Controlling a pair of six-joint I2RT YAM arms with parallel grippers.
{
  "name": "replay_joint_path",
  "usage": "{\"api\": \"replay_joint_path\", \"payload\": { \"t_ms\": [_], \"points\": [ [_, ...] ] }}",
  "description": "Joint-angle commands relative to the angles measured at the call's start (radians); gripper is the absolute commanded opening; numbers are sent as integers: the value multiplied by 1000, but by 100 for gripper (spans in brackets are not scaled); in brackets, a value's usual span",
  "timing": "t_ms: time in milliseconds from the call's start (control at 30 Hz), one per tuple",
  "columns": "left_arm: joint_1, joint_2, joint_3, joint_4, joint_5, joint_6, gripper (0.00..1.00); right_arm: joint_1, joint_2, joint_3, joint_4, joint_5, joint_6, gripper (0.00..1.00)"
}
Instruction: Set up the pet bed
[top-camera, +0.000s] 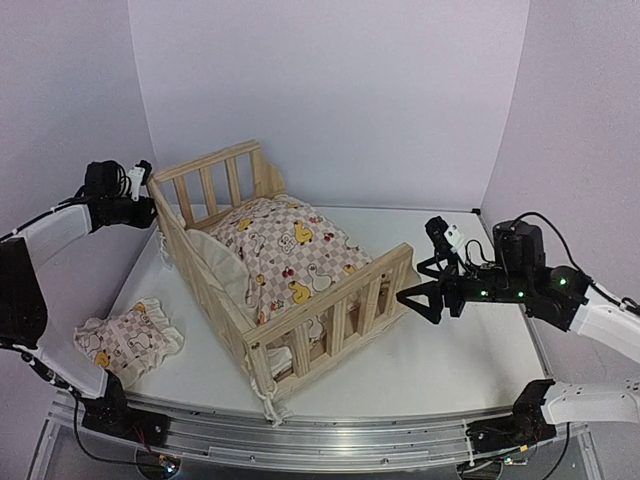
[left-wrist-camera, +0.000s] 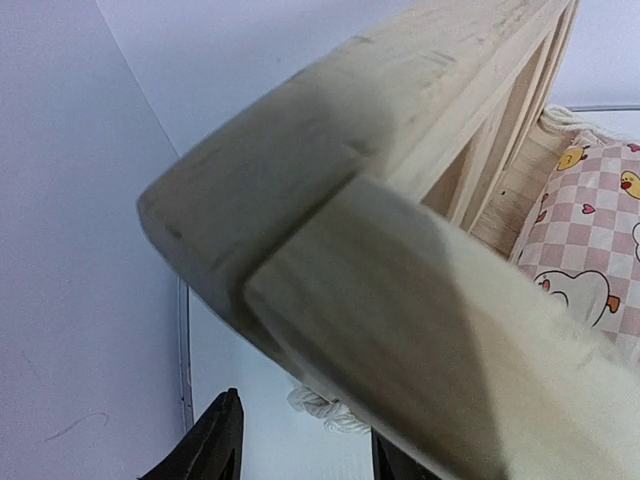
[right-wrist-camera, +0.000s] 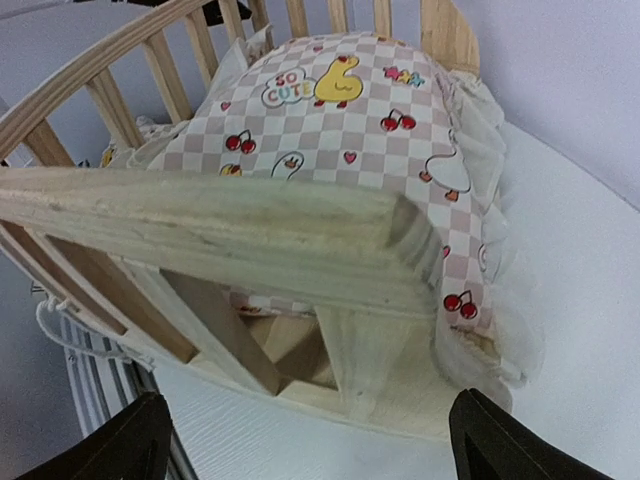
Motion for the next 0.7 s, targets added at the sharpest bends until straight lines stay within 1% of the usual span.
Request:
{"api": "replay_joint_path", "payload": {
  "t_ms": [0, 100, 167, 333, 433, 500, 533, 600, 667],
  "points": [
    [-38, 75, 136, 41, 56, 17, 44, 4, 1, 127, -355, -81, -1, 98],
    [-56, 169, 232, 47, 62, 47, 43, 4, 6, 189, -444, -54, 15, 98],
    [-83, 256, 338, 34, 62, 67, 43, 3, 27, 241, -477, -37, 25, 98],
    [-148, 521, 693, -5, 80, 104, 44, -5, 94, 367, -496, -2, 55, 98],
    [-155, 699, 971, -63, 128, 75, 45, -20, 99, 410, -494, -3, 105, 98],
    [-157, 807, 1125, -88, 165, 67, 46, -30, 98, 431, -494, 18, 137, 98],
    [-157, 842, 1178, -88, 178, 64, 46, -36, 98, 436, -494, 41, 155, 98],
    [-156, 873, 1231, -61, 185, 54, 48, -56, 115, 440, -490, 124, 191, 98],
    [-154, 839, 1188, -14, 168, 42, 50, -84, 177, 452, -481, 176, 220, 98]
  ]
}}
